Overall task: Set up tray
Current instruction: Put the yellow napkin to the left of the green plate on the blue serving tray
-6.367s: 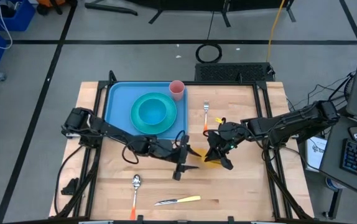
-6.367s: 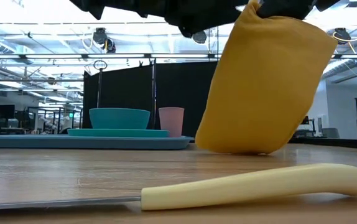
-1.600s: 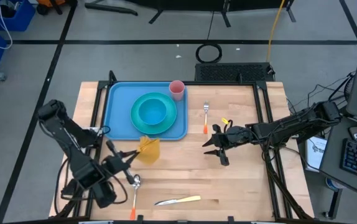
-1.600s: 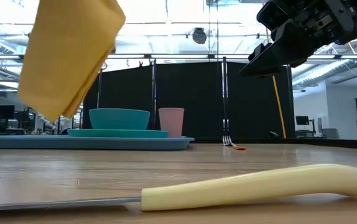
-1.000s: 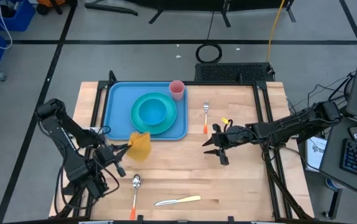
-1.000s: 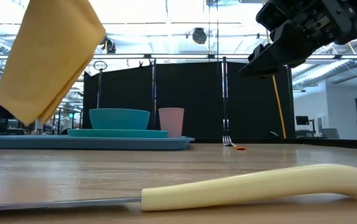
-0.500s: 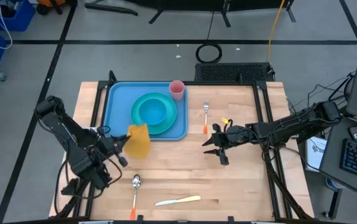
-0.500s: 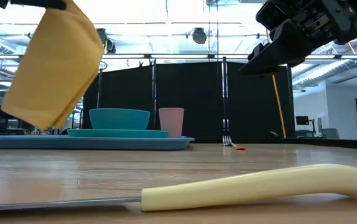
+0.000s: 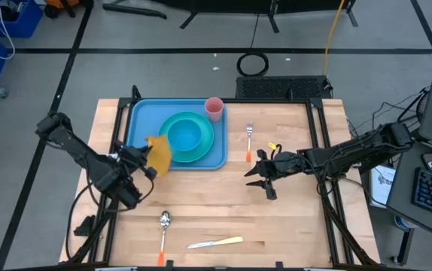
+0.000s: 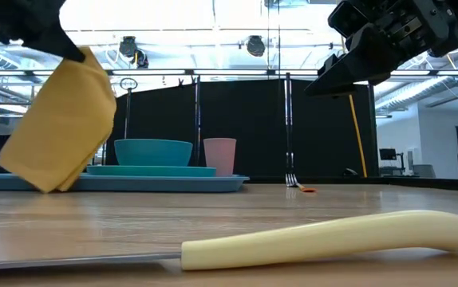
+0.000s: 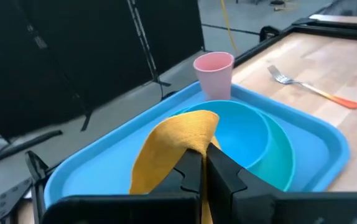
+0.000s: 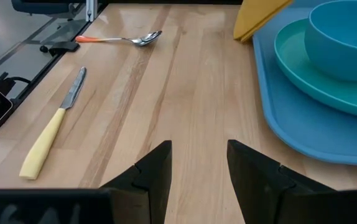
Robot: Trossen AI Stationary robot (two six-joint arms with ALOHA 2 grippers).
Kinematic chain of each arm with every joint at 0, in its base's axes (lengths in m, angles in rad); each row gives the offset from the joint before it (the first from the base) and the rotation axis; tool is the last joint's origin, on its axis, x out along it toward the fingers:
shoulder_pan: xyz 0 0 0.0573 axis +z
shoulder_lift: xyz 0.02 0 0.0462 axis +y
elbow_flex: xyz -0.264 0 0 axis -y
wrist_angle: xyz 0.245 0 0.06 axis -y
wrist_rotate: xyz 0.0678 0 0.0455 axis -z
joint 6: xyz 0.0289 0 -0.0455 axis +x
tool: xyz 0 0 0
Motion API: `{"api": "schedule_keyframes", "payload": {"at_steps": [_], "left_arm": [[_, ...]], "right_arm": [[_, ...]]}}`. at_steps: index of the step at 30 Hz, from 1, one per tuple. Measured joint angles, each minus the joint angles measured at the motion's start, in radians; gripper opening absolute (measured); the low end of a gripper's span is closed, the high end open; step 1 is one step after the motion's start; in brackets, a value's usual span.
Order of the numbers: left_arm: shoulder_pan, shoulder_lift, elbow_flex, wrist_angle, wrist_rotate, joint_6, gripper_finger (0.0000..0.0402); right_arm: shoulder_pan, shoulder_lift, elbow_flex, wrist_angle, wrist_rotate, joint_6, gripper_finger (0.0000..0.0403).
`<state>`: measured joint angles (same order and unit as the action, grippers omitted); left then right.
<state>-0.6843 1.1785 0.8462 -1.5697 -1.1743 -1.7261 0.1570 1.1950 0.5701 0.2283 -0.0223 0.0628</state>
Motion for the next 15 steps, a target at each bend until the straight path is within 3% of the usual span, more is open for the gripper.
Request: {"api": "schedule_keyframes", "payload": {"at_steps": [5, 11, 15], "left_arm": [[0.049, -0.056, -0.059, 0.000, 0.006, -0.013, 0.0002], [0.117, -0.097, -0.121, -0.003, 0.127, -0.027, 0.0002], [0.152, -0.100, -0.152, -0.001, 0.143, -0.050, 0.0002]], "right_arm": [[0.000, 0.000, 0.000, 0.006, 0.000, 0.000, 0.0144], [0.000, 0.000, 0.000, 0.008, 0.000, -0.001, 0.0144], [0.000, 0.000, 0.000, 0.008, 0.009, -0.011, 0.0144]]}}
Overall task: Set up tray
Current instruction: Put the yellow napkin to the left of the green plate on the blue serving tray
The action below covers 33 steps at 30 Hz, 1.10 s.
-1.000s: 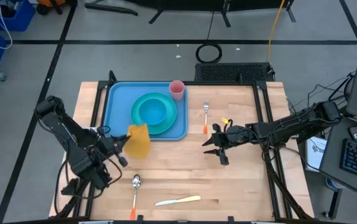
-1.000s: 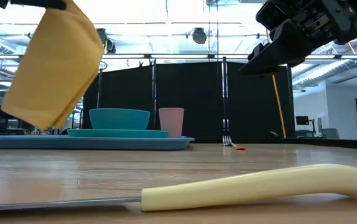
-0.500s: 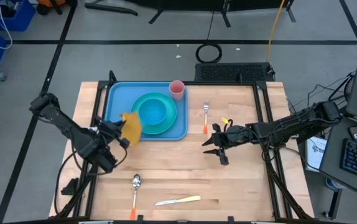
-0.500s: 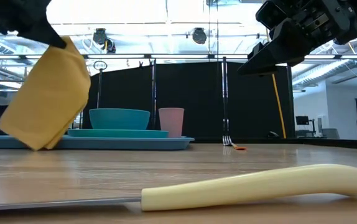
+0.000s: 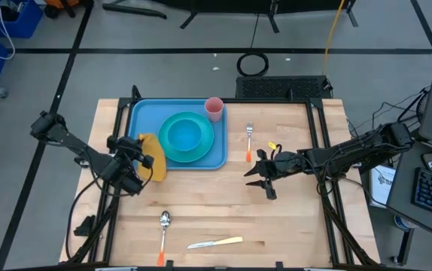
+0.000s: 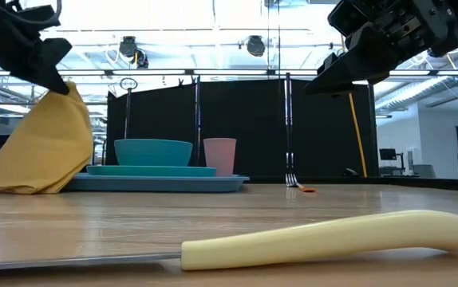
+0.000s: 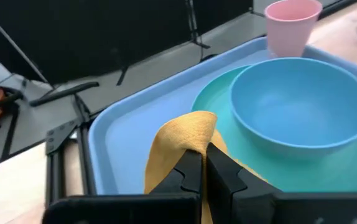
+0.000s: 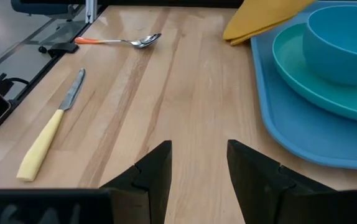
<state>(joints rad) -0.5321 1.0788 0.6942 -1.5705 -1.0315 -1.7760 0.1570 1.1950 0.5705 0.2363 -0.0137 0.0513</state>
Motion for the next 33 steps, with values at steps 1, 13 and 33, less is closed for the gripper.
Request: {"api": "schedule_keyframes", "payload": {"at_steps": [1, 13, 33], "left_arm": [[0.009, 0.000, -0.005, -0.001, 0.002, 0.000, 0.0002], [0.077, -0.014, -0.004, 0.000, -0.012, 0.145, 0.0003], [0.346, -0.012, -0.004, 0.064, -0.095, 0.191, 0.0006]], "right_arm": [[0.000, 0.000, 0.000, 0.000, 0.012, 0.000, 0.0144], [0.000, 0.000, 0.000, 0.018, 0.017, -0.004, 0.0144], [0.000, 0.000, 0.000, 0.029, 0.017, -0.012, 0.0144]]}}
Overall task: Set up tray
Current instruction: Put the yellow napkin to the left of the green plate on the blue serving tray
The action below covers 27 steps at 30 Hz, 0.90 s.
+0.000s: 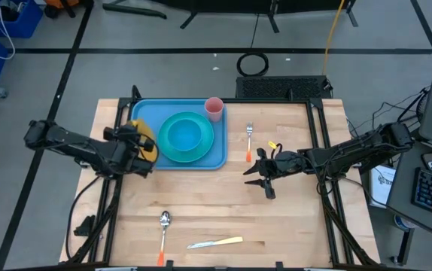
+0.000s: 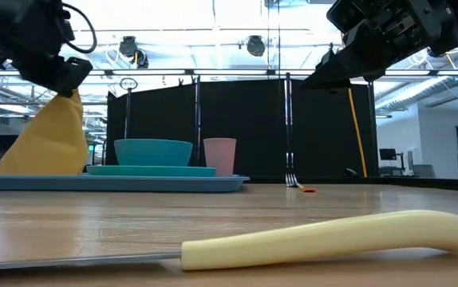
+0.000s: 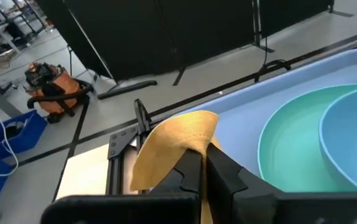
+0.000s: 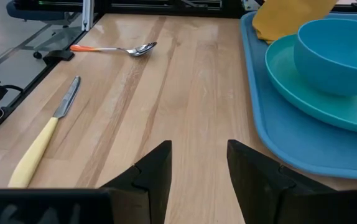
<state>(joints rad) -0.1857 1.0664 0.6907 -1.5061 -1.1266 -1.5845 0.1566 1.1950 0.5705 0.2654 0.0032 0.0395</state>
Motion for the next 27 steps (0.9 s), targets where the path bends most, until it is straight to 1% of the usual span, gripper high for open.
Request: {"api": "schedule_keyframes", "payload": {"at_steps": [2, 7, 10, 13, 18, 24, 27], "left_arm": [[0.015, 0.000, 0.000, 0.049, 0.005, 0.045, 0.0009], [0.032, 0.000, -0.034, 0.210, 0.022, 0.238, 0.0005], [0.063, 0.000, -0.074, 0.242, 0.005, 0.248, 0.0011], [0.094, 0.000, -0.113, 0.265, 0.041, 0.258, 0.0006], [0.112, 0.000, -0.169, 0.387, 0.032, 0.299, 0.0009], [0.115, 0.000, -0.198, 0.589, 0.027, 0.512, 0.0006], [0.111, 0.000, -0.198, 0.639, 0.011, 0.586, 0.0004]], "right_arm": [[0.000, 0.000, 0.000, 0.000, 0.000, 0.000, 0.0144], [0.000, 0.000, 0.000, 0.000, 0.000, 0.000, 0.0144], [0.000, 0.000, 0.000, 0.000, 0.000, 0.000, 0.0144], [0.000, 0.000, 0.000, 0.000, 0.000, 0.000, 0.0144], [0.000, 0.000, 0.000, 0.000, 0.000, -0.001, 0.0144], [0.000, 0.000, 0.000, 0.008, 0.000, -0.003, 0.0144], [0.000, 0.000, 0.000, 0.008, 0.000, -0.003, 0.0144]]}}
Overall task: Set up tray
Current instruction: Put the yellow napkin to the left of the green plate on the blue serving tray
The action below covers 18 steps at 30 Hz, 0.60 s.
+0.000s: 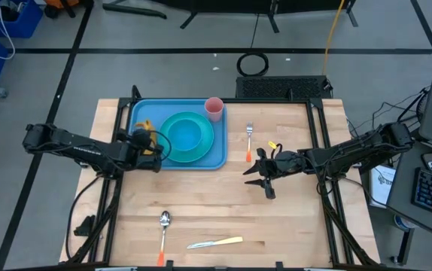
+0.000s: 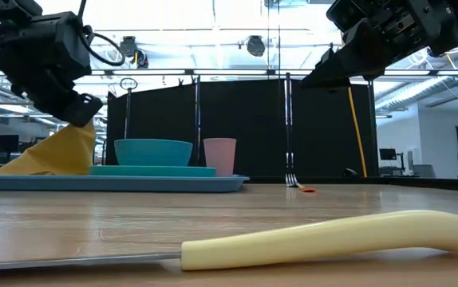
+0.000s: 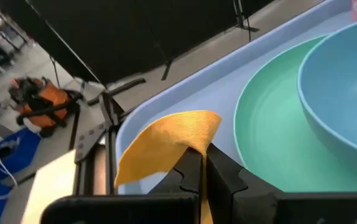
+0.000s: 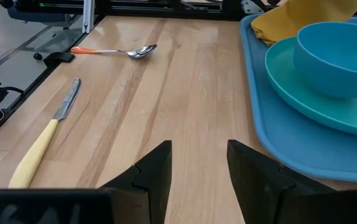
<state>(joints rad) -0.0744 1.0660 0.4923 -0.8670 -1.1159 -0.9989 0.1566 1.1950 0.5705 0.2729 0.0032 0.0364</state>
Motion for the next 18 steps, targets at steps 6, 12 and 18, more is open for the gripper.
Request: {"api": "schedule_keyframes", "payload": {"at_steps": [6, 12, 18], "left_arm": [[0.020, 0.000, 0.000, -0.008, 0.017, 0.010, 0.0008], [0.075, 0.000, 0.000, 0.016, 0.100, 0.044, 0.0004], [0.040, 0.000, 0.000, 0.132, 0.079, 0.220, 0.0006]], "right_arm": [[0.000, 0.000, 0.000, 0.000, 0.000, 0.000, 0.0144], [0.000, 0.000, -0.019, 0.027, 0.000, 0.003, 0.0144], [0.000, 0.000, -0.070, 0.143, 0.000, -0.003, 0.0144]]}}
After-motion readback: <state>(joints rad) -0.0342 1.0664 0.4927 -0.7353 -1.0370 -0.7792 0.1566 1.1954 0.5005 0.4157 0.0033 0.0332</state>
